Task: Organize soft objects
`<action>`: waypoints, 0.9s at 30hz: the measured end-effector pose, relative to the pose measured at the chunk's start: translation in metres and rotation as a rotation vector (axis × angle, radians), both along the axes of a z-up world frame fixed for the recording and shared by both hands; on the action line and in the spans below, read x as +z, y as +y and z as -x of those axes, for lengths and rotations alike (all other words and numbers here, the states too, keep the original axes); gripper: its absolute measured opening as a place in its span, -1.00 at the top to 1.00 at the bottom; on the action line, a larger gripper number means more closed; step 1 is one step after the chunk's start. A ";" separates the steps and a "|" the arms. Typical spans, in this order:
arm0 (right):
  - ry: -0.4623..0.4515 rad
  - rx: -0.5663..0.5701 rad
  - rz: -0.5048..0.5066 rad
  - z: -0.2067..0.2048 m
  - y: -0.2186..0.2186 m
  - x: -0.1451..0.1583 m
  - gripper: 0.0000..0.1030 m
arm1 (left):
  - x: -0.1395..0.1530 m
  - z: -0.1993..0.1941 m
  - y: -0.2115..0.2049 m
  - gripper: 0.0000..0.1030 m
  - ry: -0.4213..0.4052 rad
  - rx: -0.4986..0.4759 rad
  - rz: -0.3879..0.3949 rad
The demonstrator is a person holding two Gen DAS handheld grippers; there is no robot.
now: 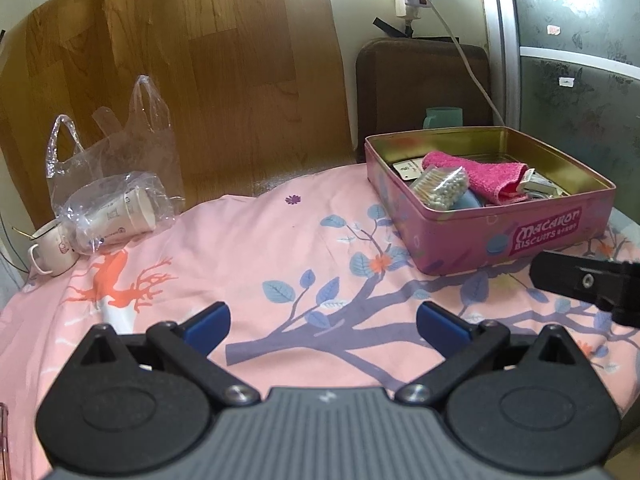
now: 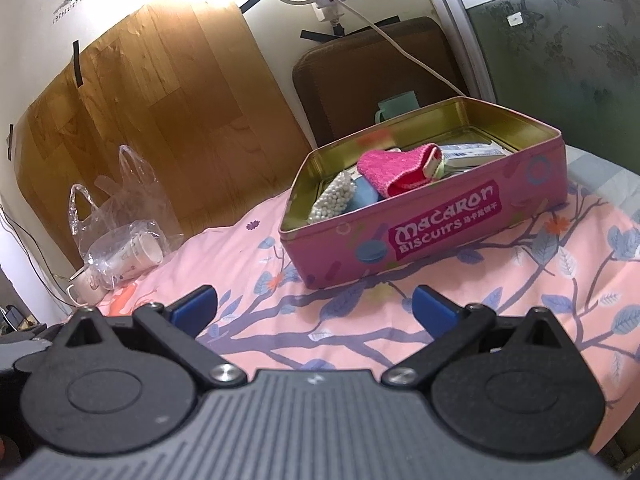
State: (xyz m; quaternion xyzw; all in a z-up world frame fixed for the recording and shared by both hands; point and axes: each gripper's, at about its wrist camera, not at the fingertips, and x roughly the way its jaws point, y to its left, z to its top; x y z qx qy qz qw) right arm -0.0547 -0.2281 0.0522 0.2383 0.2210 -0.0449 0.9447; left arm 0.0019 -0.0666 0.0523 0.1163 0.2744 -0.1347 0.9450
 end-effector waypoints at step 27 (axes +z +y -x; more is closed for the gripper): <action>-0.003 0.003 -0.031 0.002 -0.012 -0.005 -1.00 | -0.002 0.002 -0.017 -0.99 -0.031 0.004 -0.073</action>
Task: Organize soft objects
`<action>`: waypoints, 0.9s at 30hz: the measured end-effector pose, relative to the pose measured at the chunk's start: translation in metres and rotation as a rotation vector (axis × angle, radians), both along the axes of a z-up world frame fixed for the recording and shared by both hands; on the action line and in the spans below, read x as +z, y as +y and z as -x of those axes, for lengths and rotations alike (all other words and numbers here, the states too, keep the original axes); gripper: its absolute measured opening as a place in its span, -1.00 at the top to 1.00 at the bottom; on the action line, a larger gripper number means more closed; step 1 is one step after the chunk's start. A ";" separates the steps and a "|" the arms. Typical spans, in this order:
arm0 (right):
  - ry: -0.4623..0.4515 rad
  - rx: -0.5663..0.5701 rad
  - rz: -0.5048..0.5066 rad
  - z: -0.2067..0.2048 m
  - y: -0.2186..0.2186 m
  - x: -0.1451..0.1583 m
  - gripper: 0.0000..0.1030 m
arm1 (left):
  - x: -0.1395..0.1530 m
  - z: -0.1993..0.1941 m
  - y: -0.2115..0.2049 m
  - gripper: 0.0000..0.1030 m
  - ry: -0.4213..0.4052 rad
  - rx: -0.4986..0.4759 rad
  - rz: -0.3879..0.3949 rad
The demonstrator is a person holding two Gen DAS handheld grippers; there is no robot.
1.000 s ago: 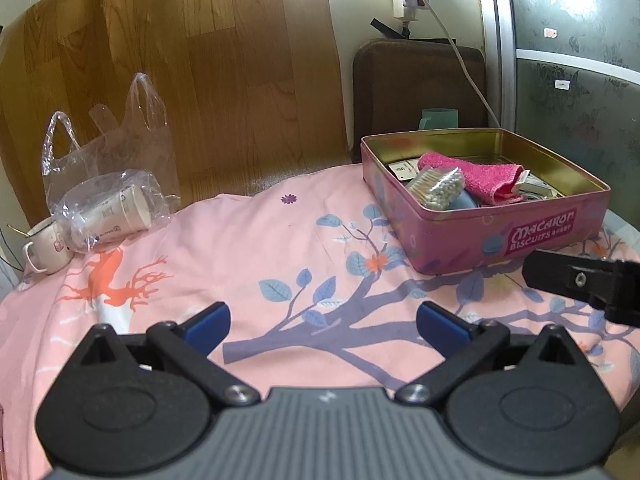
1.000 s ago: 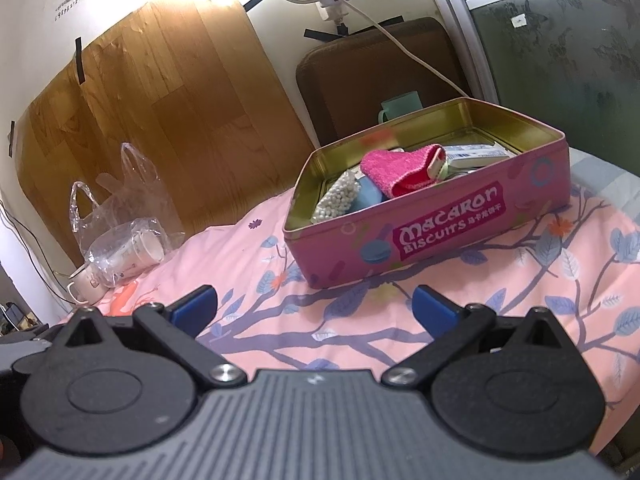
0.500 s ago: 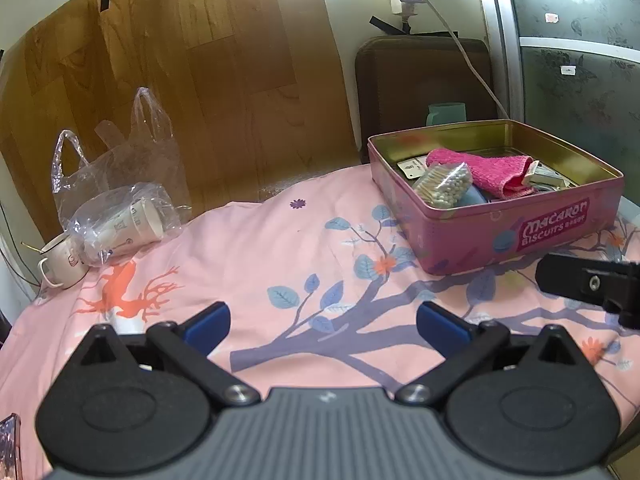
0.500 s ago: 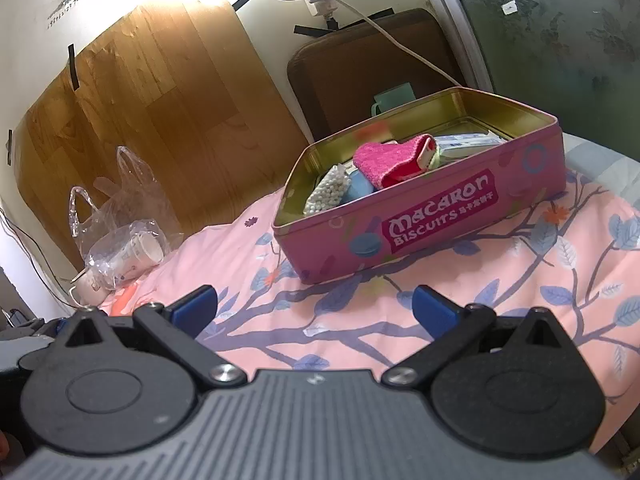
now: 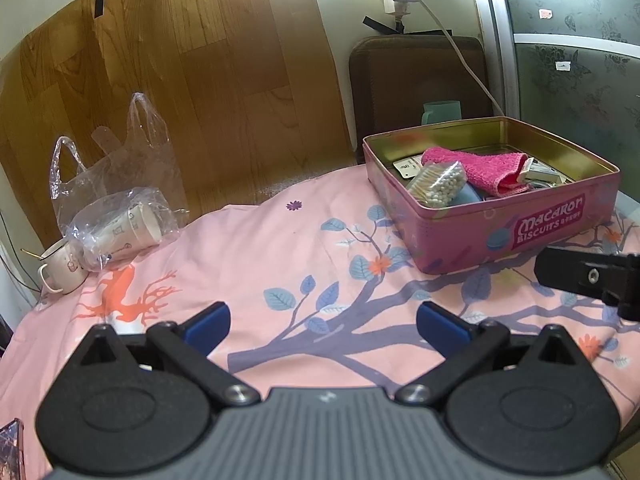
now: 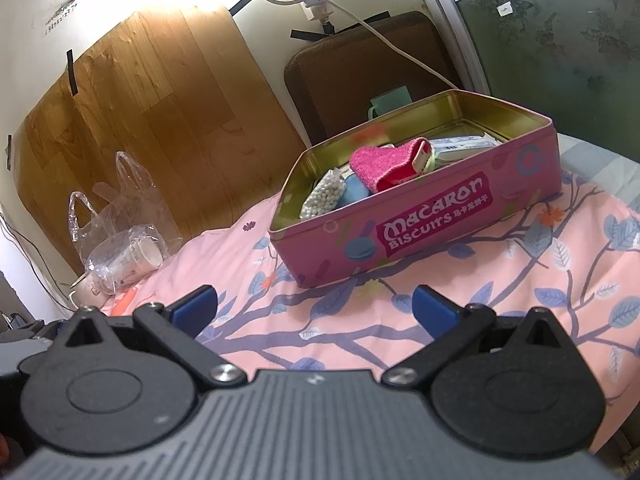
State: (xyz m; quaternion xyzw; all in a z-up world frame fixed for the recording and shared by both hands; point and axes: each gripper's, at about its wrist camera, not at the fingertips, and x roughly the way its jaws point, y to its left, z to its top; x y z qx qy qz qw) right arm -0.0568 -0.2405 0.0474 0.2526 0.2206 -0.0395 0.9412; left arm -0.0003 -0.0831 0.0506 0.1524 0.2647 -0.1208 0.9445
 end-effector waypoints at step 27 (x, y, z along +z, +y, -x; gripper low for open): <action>-0.002 0.017 0.005 -0.002 -0.006 0.001 -1.00 | 0.004 0.007 -0.004 -0.99 0.020 -0.084 0.031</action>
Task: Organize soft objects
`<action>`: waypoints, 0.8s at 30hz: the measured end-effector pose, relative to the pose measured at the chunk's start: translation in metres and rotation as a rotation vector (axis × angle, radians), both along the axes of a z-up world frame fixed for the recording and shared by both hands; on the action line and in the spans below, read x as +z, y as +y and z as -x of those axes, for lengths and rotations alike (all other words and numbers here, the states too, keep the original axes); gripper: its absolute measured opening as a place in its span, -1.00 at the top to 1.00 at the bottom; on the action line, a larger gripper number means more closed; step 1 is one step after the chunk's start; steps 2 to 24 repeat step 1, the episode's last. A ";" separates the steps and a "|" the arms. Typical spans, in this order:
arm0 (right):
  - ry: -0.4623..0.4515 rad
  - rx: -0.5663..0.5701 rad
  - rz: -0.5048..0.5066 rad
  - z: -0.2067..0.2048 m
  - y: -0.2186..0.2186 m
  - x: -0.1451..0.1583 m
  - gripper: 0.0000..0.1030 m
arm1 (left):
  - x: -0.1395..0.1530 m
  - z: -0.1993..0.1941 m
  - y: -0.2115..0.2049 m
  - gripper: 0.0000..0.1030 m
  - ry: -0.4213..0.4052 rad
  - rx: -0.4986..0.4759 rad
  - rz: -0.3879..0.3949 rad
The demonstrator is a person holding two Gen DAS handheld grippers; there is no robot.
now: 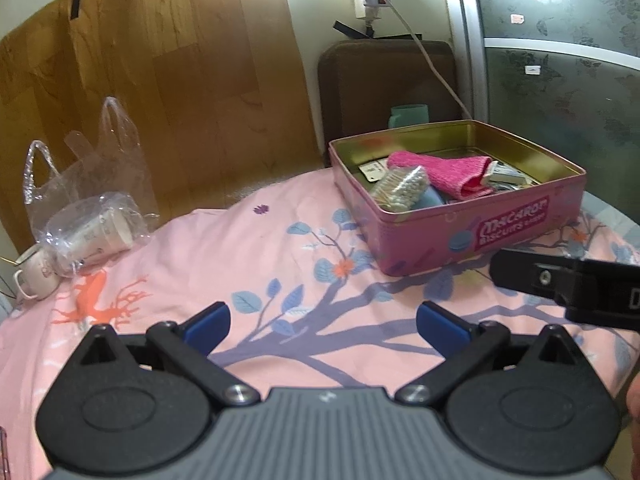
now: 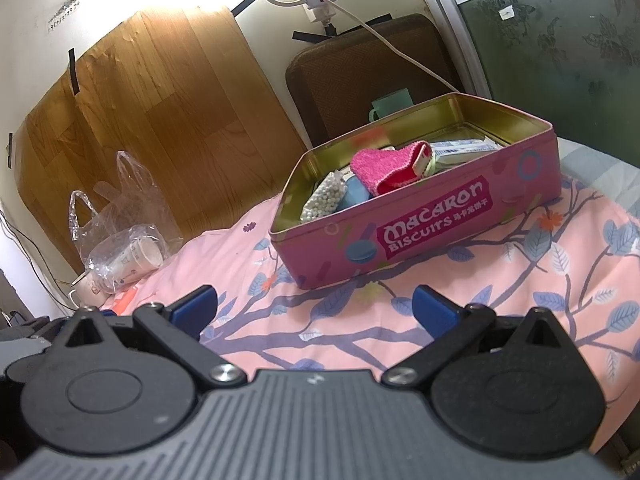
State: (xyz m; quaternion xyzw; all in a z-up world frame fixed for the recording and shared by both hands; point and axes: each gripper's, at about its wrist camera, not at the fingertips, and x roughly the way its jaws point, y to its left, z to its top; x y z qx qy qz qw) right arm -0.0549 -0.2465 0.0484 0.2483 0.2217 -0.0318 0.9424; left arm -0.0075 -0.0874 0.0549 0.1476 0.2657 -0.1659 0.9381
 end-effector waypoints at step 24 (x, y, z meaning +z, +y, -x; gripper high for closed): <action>0.000 0.000 0.000 0.000 -0.001 0.000 -1.00 | 0.000 0.000 0.000 -0.99 0.005 -0.006 0.005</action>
